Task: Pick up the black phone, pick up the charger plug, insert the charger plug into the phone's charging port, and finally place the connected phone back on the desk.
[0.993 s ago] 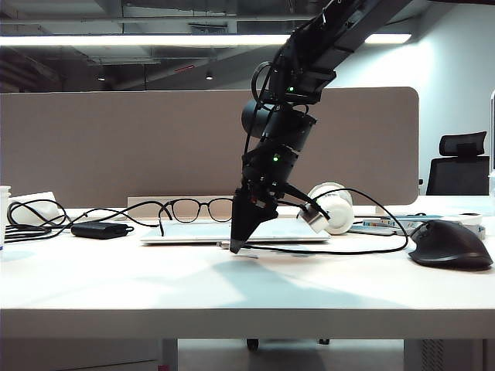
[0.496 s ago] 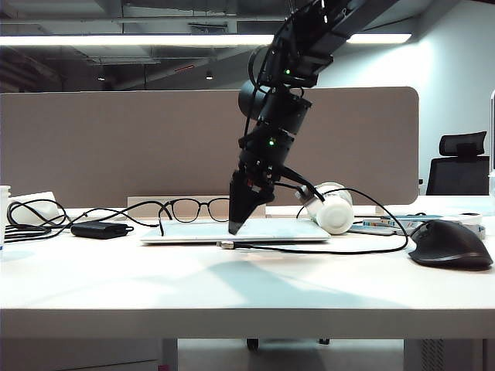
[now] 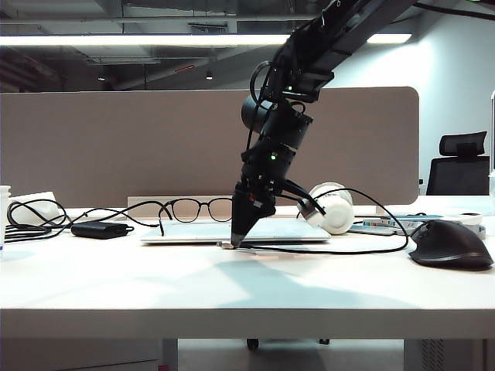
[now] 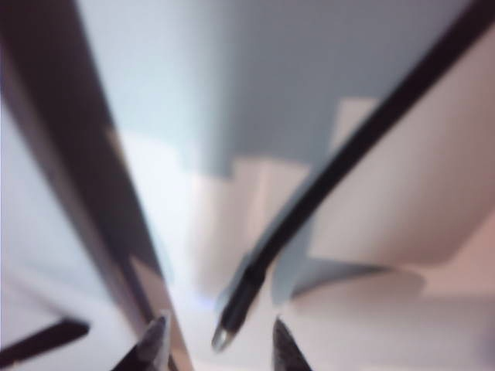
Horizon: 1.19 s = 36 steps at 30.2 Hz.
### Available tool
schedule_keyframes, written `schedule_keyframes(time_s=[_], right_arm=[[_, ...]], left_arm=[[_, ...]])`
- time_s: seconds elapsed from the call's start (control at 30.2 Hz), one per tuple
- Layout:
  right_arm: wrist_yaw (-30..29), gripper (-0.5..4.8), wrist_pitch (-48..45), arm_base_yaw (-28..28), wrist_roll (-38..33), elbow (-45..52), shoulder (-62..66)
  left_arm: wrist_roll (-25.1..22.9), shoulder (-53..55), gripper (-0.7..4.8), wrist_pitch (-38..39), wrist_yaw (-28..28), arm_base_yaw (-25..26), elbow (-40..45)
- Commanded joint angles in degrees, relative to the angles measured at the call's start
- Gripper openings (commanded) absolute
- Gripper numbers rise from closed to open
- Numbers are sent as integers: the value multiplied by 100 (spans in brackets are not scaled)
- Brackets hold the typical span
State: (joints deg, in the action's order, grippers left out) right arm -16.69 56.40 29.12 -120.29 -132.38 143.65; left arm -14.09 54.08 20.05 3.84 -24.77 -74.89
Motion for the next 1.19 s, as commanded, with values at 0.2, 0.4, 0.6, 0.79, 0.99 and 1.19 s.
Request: schedule_keyframes(time_s=[0.2, 0.4, 0.6, 0.79, 0.99, 1.19], right_arm=[[-120, 166, -11, 9, -168, -26, 44], [-162, 155, -15, 11, -168, -26, 74], [-280, 152, 2, 17, -168, -26, 125], [-293, 148, 55, 15, -168, -26, 149], [-214, 30, 81, 9, -166, -26, 149], [-125, -10, 81, 11, -166, -26, 146]], left_arm=[[17, -33, -6, -256, 2, 0, -39], [17, -33, -7, -258, 2, 0, -39], [17, -33, -6, -256, 2, 0, -39], [15, -33, -6, -256, 2, 0, -39], [15, -33, -6, -258, 0, 0, -39], [15, -33, -6, -260, -2, 2, -39]])
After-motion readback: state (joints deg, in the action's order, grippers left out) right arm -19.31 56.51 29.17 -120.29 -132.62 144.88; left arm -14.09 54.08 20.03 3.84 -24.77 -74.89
